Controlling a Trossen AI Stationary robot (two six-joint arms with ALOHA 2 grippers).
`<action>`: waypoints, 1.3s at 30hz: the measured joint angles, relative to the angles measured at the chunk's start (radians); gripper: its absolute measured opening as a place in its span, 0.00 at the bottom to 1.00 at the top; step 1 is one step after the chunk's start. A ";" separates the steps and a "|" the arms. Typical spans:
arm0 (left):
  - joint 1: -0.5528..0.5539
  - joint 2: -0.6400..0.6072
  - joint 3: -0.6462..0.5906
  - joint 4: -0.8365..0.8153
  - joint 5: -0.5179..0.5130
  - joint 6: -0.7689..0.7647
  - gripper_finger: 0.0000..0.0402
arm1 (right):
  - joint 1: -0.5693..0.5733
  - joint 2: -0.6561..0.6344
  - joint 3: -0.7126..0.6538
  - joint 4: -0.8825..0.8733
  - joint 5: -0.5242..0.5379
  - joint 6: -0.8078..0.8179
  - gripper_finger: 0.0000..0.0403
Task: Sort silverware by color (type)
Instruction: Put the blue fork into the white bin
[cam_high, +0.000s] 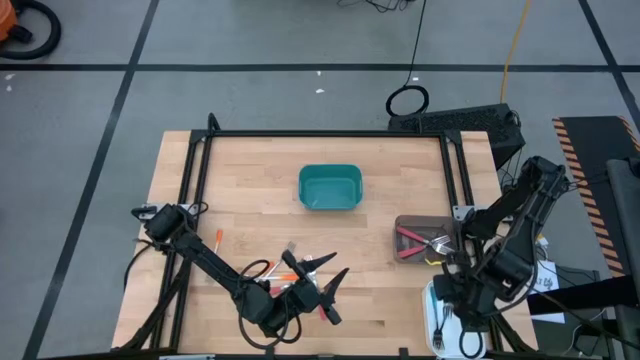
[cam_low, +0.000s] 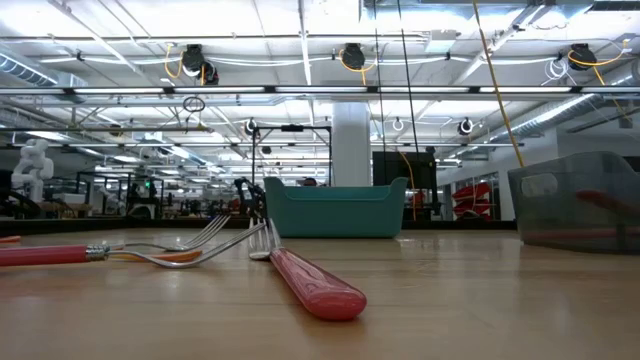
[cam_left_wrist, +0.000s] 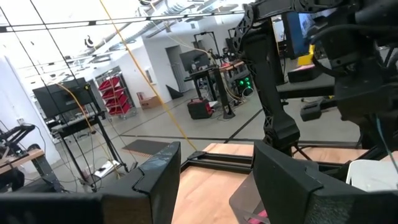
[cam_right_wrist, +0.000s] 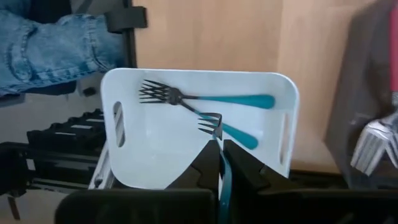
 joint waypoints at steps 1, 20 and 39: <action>0.000 0.000 0.000 0.000 0.000 -0.002 0.49 | 0.004 0.000 -0.005 0.014 0.002 0.000 0.02; 0.001 0.000 0.000 0.000 0.000 -0.008 0.49 | 0.035 0.000 -0.094 0.101 0.020 0.002 0.07; 0.001 0.000 0.000 0.000 0.000 -0.009 0.49 | 0.035 0.000 -0.094 0.100 -0.009 0.064 0.42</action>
